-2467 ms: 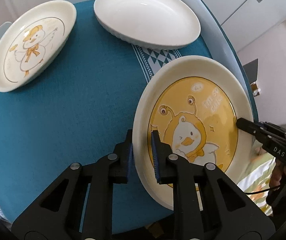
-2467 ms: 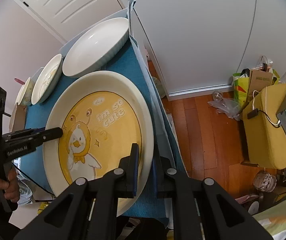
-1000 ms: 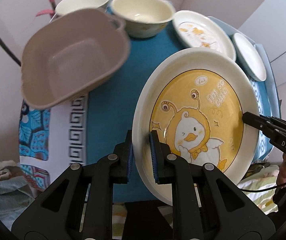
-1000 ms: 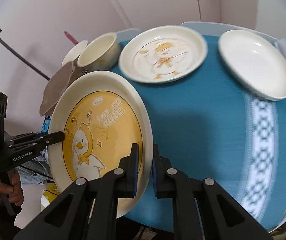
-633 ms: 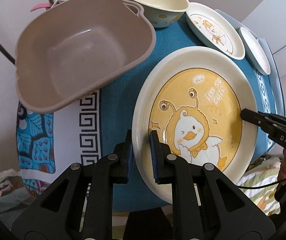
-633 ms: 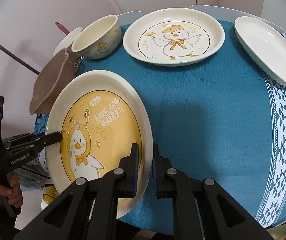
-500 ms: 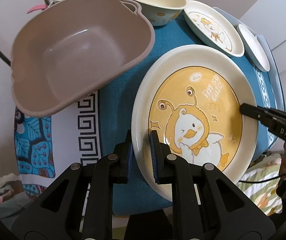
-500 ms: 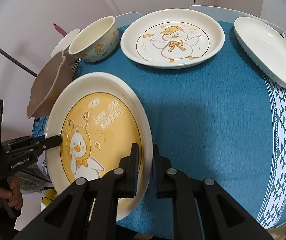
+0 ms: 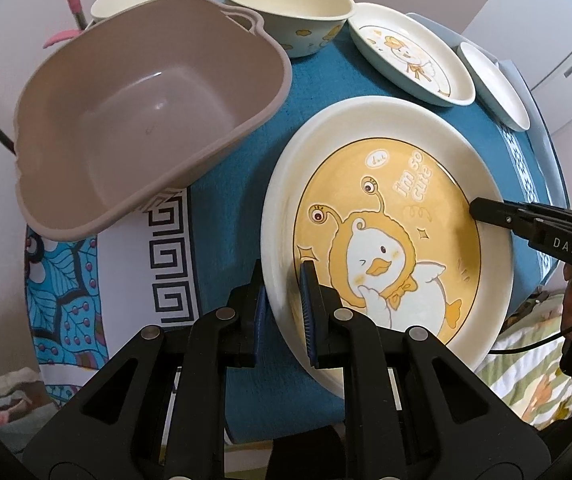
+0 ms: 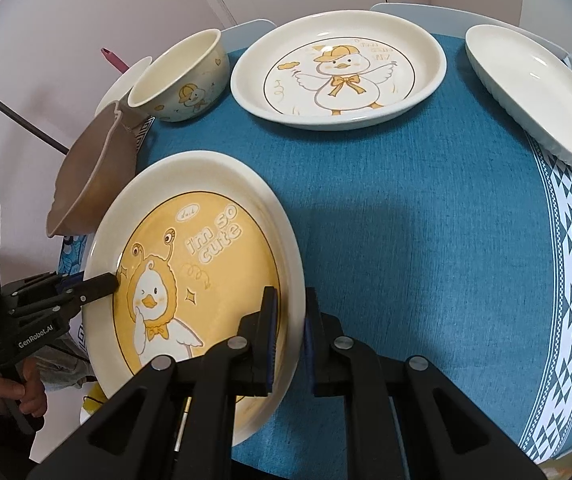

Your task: Organize plates and bowls

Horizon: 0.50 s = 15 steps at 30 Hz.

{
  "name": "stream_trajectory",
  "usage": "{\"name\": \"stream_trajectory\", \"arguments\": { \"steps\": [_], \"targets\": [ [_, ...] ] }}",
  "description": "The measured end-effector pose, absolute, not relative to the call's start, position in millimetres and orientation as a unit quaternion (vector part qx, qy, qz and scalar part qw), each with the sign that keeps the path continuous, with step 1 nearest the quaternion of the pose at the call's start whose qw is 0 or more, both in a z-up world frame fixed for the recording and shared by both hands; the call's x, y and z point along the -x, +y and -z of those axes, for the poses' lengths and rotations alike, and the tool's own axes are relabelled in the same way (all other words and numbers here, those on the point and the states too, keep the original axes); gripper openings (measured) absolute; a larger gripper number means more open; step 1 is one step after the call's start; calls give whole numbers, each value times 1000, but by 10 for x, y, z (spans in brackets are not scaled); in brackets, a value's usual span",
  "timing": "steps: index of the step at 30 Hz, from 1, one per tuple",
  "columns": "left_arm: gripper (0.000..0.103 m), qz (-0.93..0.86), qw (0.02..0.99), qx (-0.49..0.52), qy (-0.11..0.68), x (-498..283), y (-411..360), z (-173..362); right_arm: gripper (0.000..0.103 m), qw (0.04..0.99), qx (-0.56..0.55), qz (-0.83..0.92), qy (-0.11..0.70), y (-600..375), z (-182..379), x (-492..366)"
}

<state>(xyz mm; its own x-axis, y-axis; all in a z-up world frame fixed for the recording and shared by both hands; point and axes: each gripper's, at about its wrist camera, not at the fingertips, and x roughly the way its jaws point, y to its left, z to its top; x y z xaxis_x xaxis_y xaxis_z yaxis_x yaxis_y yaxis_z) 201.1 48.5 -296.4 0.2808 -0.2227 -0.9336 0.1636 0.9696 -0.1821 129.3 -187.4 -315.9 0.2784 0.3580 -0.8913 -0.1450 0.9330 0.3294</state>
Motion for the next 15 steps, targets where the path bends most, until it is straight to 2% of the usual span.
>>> {"name": "stream_trajectory", "arguments": {
  "steps": [5, 6, 7, 9, 10, 15],
  "targets": [
    [20, 116, 801, 25, 587, -2008, 459, 2947, 11, 792, -96, -158, 581, -1912, 3154, -1305],
    [29, 116, 801, 23, 586, -2004, 449, 2936, 11, 793, -98, -159, 579, -1930, 3145, -1309],
    [47, 114, 803, 20, 585, -1996, 446, 2921, 11, 794, -99, -158, 578, -1951, 3140, -1314],
    [72, 109, 810, 12, 576, -1967, 429, 2869, 12, 793, -102, -161, 579, -1998, 3133, -1310],
    [76, 107, 814, 10, 570, -1949, 417, 2834, 13, 792, -106, -164, 579, -2016, 3130, -1306],
    [76, 98, 817, 1, 569, -1897, 345, 2735, 14, 796, -112, -168, 571, -2080, 3062, -1260]
  ]
}}
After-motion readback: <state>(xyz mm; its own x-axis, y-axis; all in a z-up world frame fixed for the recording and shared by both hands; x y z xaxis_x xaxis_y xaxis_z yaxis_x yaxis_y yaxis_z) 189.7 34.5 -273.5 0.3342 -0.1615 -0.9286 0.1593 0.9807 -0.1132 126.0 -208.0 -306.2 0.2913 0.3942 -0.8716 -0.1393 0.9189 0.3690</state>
